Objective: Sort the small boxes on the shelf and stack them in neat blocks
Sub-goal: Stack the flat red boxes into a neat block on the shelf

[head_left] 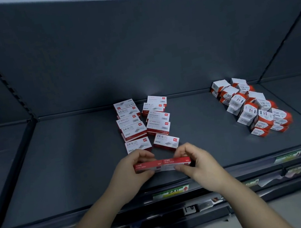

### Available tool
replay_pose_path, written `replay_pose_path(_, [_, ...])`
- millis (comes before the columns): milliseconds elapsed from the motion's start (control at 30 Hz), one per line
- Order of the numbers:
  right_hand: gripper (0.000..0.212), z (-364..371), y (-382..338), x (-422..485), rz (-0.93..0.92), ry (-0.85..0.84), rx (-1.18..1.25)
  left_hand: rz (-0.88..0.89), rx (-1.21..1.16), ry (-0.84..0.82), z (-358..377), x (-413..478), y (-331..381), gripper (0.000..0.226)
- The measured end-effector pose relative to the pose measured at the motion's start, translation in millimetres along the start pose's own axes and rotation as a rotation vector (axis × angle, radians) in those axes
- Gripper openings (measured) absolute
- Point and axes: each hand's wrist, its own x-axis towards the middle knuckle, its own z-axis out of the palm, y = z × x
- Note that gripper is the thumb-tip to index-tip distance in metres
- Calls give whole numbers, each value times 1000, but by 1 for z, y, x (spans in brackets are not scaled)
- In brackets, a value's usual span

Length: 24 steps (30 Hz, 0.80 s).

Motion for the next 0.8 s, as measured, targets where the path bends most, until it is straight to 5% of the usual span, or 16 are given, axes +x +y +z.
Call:
replay_pose_path(167, [31,-7,6,1,-87,-75,-179,37,109,-76,1,-1,-2,32])
replay_pose_path(800, [22,-8,15,3,-144,-82,-179,58,184,-185,5,0,-5,28])
